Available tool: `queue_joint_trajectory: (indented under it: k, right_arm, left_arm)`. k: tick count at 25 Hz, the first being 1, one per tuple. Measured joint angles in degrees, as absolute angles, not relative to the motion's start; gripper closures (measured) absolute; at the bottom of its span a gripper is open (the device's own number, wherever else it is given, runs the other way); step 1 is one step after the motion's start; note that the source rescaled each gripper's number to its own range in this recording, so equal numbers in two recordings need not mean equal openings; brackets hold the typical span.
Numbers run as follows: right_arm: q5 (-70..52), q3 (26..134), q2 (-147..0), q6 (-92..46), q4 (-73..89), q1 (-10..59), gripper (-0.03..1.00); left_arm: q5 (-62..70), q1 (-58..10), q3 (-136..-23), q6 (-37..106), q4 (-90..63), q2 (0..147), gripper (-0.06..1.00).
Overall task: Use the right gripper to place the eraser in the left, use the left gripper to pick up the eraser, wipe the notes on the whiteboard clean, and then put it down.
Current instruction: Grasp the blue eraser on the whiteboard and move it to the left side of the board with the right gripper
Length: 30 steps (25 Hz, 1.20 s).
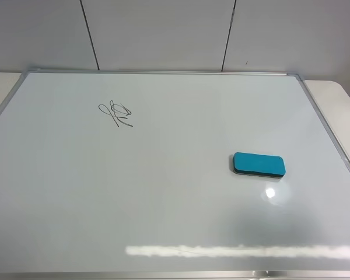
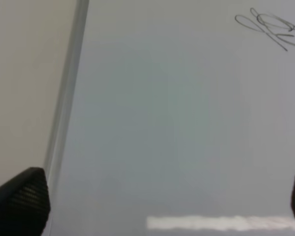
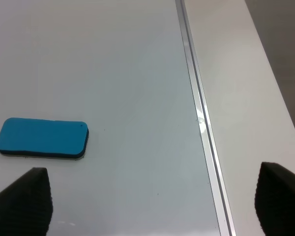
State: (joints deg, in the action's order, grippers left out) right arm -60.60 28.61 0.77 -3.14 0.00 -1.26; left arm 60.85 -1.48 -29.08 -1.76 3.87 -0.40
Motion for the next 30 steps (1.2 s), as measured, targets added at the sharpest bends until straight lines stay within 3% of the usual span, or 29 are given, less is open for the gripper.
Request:
queue_joint_trajectory:
  k: [26, 30]
  right_arm:
    - [-58.7, 29.9, 0.7, -0.9, 0.0, -1.3, 0.16]
    - [-58.3, 30.4, -5.2, 0.4, 2.3, -1.3, 0.16]
  left_arm:
    - [60.9, -1.5, -29.1, -1.8, 3.9, -0.4, -0.06]
    - [60.9, -1.5, -29.1, -1.8, 3.9, -0.4, -0.06]
